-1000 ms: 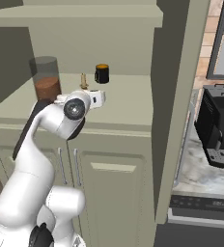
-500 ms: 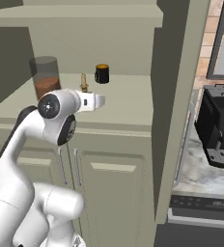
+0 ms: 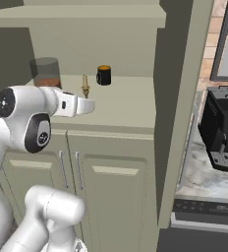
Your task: Pick the jar and candle from the dining table and place them in the open cabinet. Close the cabinet after placing the objects.
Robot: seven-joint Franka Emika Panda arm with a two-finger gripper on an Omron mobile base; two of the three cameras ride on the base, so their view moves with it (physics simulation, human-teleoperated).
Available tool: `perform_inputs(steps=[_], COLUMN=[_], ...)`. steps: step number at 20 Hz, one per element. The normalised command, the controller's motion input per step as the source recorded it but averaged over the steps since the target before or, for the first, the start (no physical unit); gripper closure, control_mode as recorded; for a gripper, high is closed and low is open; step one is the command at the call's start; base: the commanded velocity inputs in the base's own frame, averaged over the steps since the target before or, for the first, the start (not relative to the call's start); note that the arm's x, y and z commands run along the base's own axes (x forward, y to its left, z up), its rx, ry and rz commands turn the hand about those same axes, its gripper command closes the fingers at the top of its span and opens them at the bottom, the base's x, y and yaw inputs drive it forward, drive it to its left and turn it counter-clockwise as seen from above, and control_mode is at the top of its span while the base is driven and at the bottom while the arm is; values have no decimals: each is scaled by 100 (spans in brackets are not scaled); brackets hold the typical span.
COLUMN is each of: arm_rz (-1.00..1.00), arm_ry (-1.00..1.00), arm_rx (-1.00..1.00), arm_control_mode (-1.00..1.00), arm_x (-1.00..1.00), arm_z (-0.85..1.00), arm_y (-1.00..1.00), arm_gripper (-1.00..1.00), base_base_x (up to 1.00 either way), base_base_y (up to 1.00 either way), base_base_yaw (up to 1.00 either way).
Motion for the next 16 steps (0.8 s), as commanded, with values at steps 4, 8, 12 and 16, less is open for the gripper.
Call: perform_inputs(steps=[4,8,12,16], arm_rz=[-2,0,0,0], arm_ry=[-10,-11,-7,-4], arm_rx=[0,4,4,0], arm_control_mode=[-100,-100,-100,-100], arm_x=[-100,-100,-100,-100], arm_z=[31,21,9,0], arm_y=[0,0,0,0], arm_gripper=[-100,-100,-100,-100], base_base_x=[0,0,0,0], base_base_y=[0,0,0,0], base_base_yaw=[0,0,0,0])
